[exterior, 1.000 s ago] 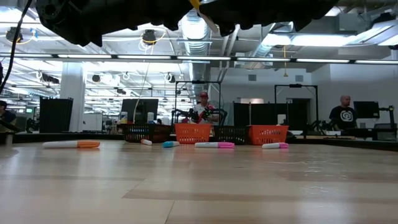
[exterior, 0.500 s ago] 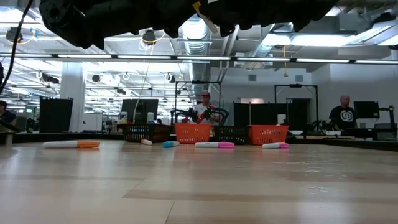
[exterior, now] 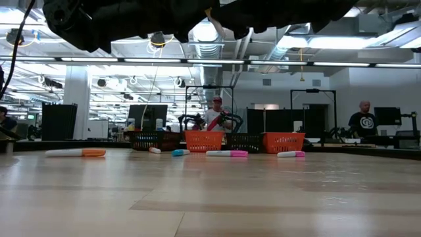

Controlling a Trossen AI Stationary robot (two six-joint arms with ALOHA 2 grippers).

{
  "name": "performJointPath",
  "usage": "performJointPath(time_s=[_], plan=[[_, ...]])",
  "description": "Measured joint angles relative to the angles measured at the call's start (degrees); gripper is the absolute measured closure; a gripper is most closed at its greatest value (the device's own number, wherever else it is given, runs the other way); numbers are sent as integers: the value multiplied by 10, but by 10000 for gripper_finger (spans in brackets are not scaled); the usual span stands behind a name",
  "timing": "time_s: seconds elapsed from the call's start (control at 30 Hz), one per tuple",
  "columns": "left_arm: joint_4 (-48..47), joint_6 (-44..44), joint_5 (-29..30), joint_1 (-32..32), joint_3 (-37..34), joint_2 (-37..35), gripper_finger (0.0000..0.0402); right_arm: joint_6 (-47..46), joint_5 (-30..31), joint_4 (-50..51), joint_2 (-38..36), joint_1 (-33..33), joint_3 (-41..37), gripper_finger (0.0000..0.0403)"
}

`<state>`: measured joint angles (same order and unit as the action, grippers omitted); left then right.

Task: Pick & Place Markers
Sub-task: Put the small yellow highlighter pen into the left orange basket

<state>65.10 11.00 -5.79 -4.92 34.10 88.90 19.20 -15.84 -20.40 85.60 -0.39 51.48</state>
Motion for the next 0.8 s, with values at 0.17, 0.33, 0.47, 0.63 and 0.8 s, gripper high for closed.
performJointPath(time_s=[0.17, 0.33, 0.47, 0.63, 0.8], plan=[[-4, 1, 15, 1, -1, 0, 346, 11, 49, 16, -6, 0, 0, 314], [-20, 2, 34, 6, -2, 0, 334, 24, 58, 29, -6, -9, 0, 271], [-37, -2, 33, 9, -2, 0, 327, 28, 59, 44, -6, -20, 0, 230], [-39, -6, 59, 9, -2, 0, 343, 39, 78, 107, -28, -32, 0, 193], [-38, 5, 78, 37, -2, 0, 335, 53, 87, 176, -73, -45, -1, 182]])
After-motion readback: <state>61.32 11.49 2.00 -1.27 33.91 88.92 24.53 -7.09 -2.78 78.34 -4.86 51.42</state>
